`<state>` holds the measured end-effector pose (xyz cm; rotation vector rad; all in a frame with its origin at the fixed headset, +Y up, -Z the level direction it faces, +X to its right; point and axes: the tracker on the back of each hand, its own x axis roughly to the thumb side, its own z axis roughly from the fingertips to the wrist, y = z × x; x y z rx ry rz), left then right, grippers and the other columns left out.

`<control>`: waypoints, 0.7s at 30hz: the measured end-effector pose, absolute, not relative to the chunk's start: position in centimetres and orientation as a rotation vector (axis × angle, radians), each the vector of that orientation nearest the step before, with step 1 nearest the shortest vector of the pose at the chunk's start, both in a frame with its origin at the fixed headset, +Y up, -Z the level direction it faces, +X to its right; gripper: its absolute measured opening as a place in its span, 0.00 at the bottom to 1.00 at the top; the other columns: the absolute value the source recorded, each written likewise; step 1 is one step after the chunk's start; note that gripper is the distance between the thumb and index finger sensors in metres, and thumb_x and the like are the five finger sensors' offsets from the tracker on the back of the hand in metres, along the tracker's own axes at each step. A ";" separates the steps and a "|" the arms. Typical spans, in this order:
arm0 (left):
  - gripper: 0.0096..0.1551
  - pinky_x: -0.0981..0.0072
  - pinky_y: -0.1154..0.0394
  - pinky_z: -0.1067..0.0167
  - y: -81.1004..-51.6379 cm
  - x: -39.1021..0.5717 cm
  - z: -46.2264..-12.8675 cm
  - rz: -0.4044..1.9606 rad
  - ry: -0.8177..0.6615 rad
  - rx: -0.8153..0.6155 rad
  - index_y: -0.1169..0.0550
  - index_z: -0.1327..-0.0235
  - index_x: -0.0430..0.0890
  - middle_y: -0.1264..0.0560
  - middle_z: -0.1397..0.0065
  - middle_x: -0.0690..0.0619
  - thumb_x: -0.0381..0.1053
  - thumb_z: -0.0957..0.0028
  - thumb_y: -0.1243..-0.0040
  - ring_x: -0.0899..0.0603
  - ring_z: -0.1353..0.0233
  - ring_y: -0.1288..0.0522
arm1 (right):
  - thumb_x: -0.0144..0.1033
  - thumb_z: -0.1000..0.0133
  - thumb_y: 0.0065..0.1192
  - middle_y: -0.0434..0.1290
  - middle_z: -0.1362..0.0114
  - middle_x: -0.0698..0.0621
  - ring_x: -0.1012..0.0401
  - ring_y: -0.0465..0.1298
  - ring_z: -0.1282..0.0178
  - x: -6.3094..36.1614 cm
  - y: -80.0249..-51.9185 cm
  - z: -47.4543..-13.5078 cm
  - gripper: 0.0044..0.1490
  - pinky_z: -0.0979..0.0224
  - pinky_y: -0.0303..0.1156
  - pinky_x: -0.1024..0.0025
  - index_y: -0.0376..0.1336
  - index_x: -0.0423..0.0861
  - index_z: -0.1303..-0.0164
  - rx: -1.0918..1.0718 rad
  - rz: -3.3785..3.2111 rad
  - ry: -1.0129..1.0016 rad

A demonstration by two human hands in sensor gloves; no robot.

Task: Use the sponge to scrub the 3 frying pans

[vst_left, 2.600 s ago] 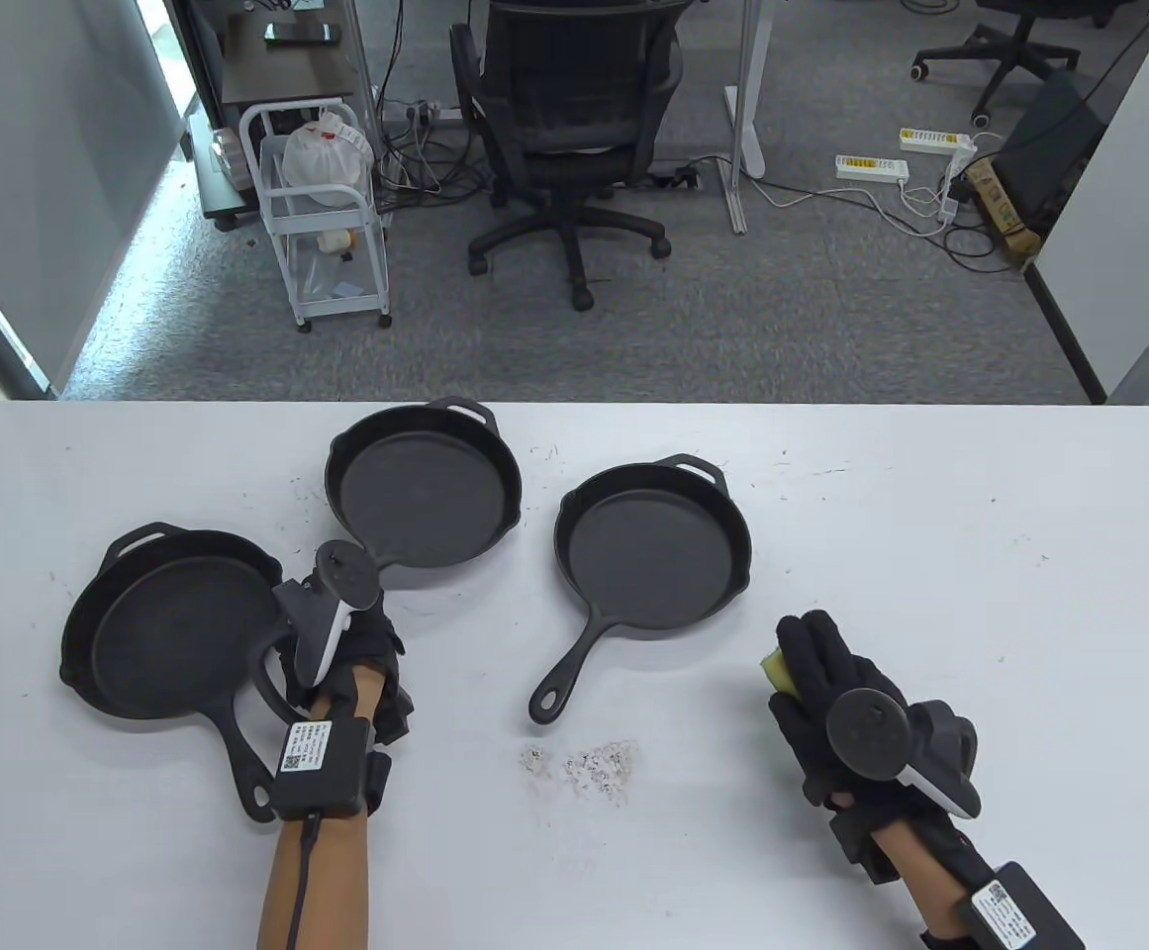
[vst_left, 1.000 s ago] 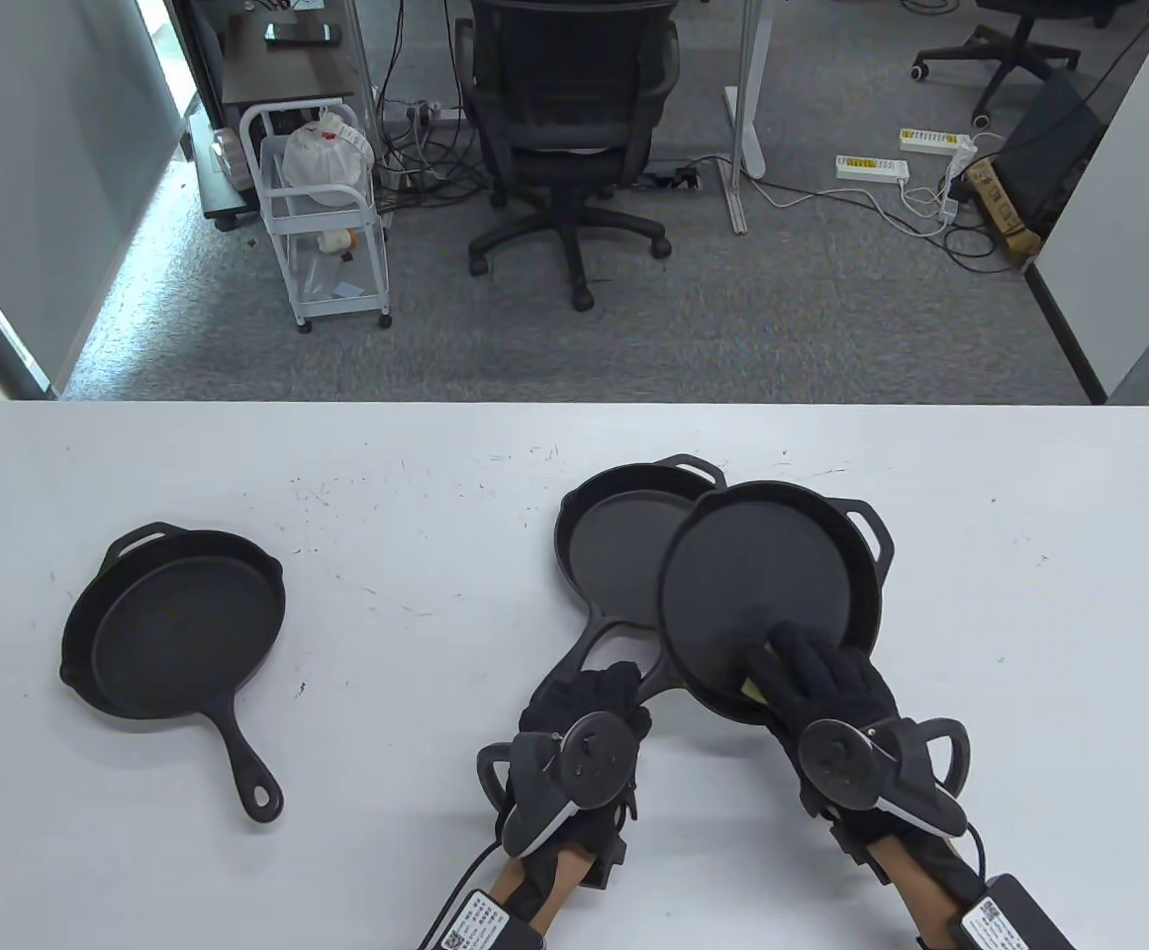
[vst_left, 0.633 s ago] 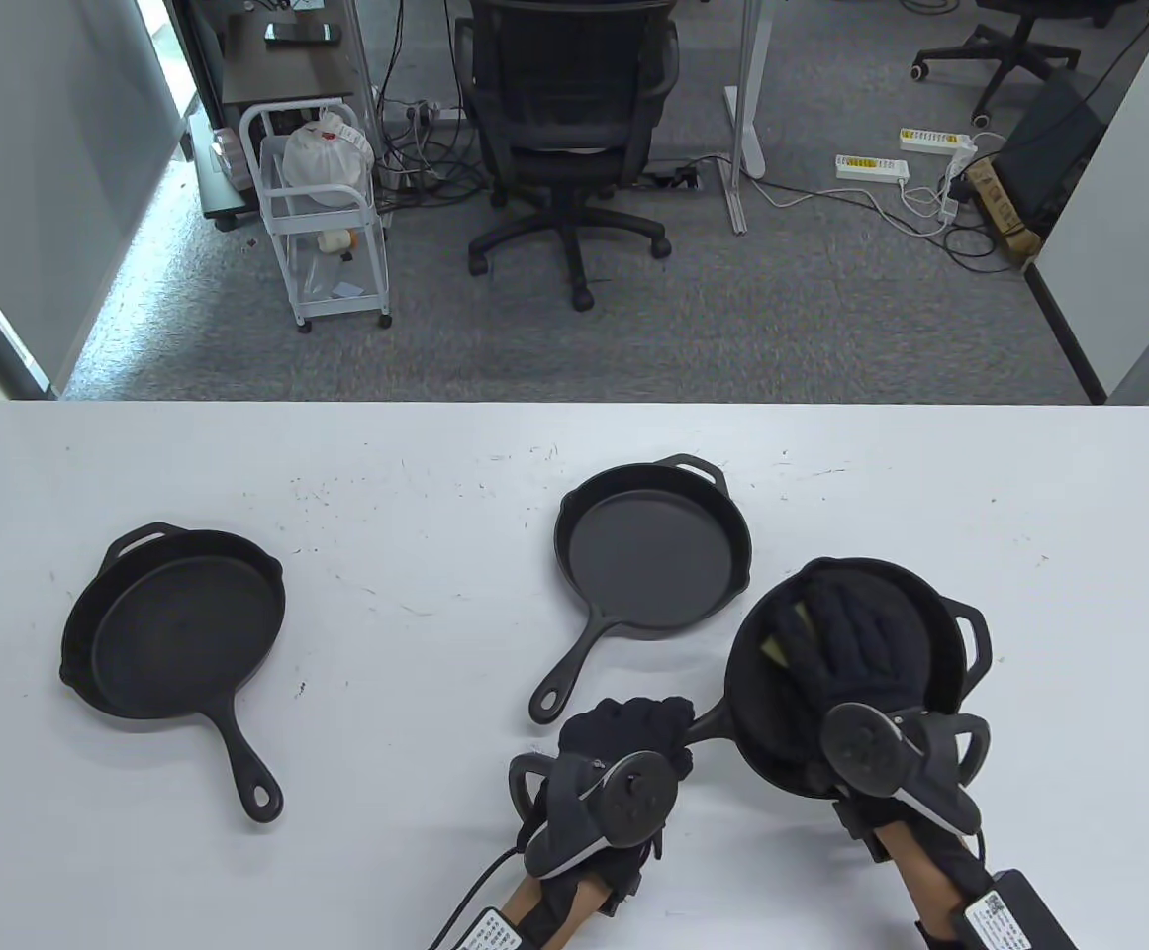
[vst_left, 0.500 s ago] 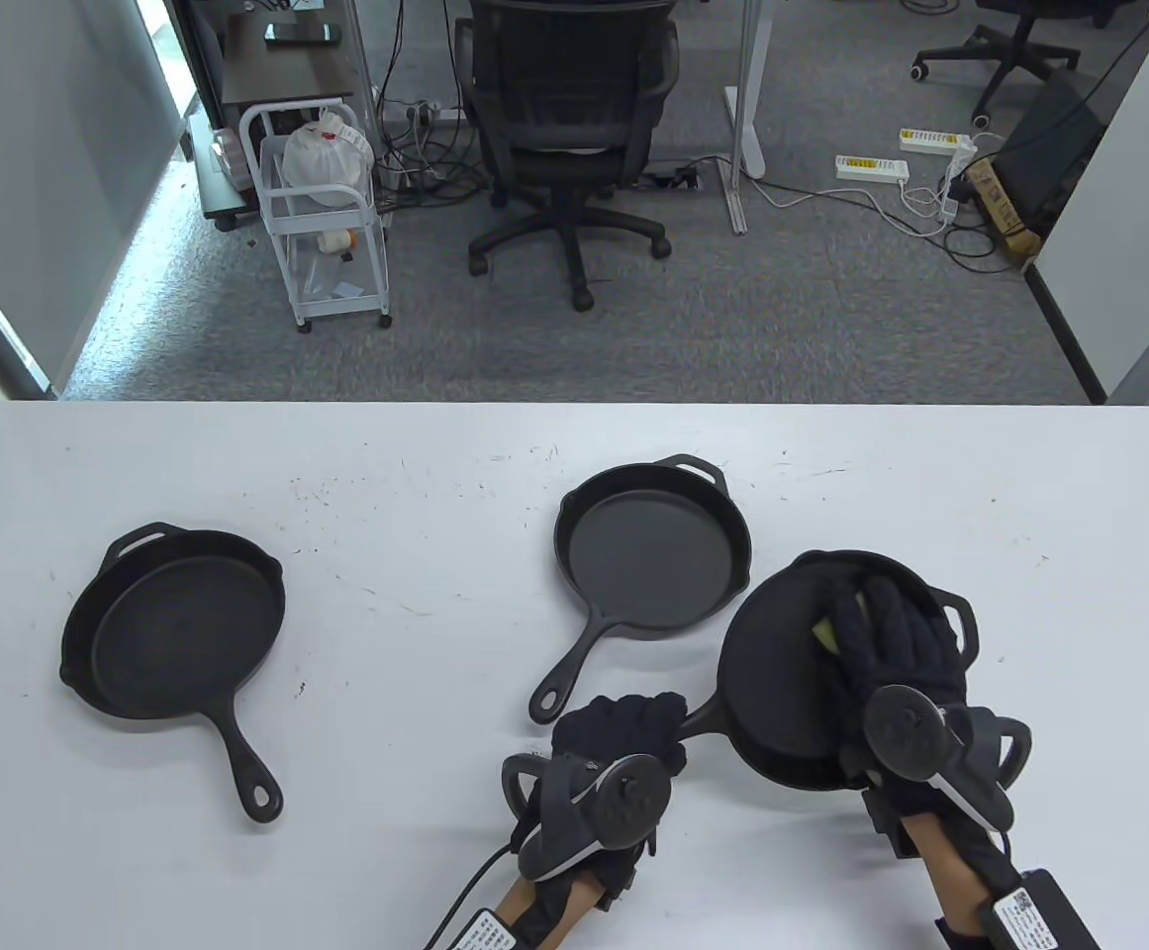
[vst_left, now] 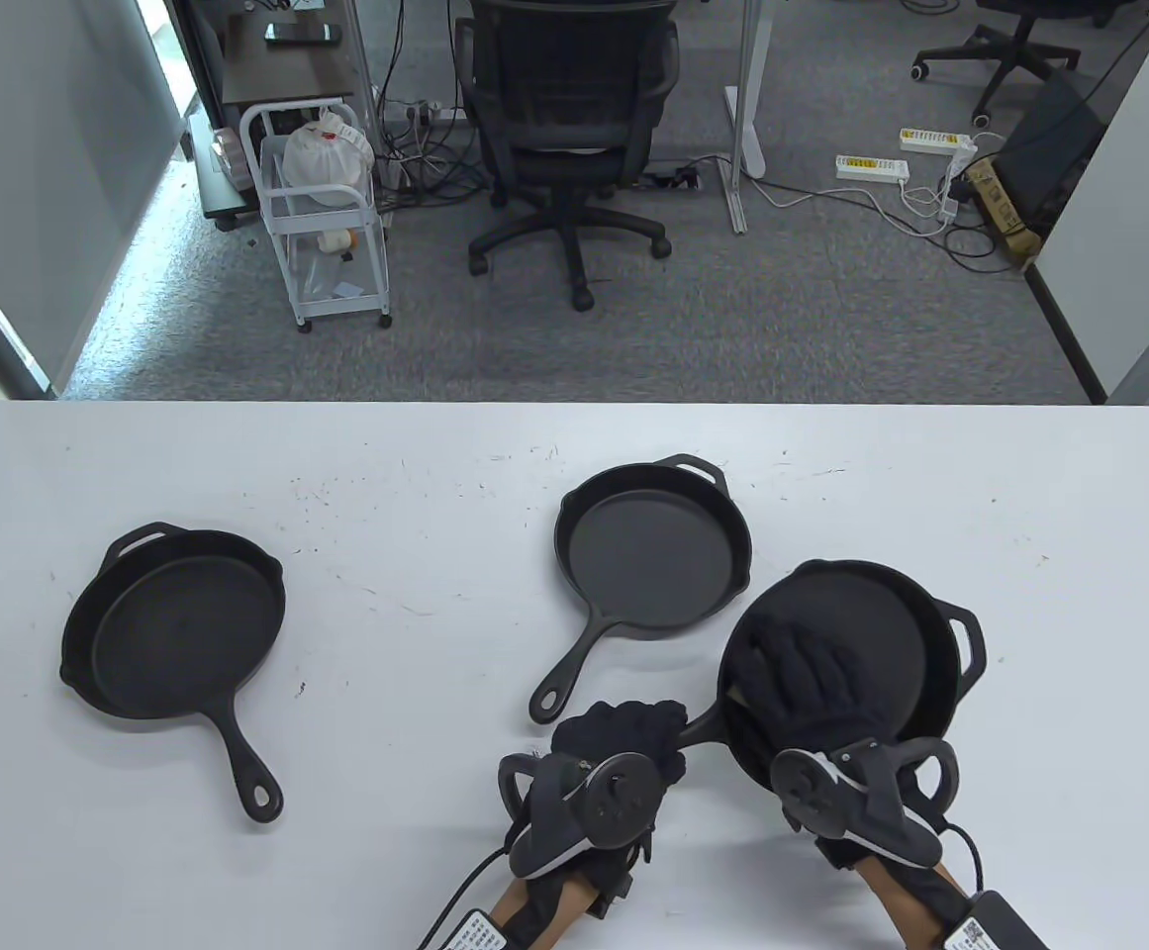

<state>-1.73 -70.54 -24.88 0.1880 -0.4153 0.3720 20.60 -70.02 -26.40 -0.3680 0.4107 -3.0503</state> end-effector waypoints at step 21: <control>0.32 0.42 0.24 0.39 -70.4 -2.4 -24.9 0.442 -0.407 0.140 0.17 0.36 0.51 0.16 0.42 0.50 0.52 0.58 0.27 0.44 0.48 0.18 | 0.54 0.48 0.61 0.46 0.12 0.59 0.56 0.54 0.13 20.0 -70.0 -26.2 0.45 0.17 0.50 0.47 0.45 0.70 0.23 -0.385 -3.053 0.333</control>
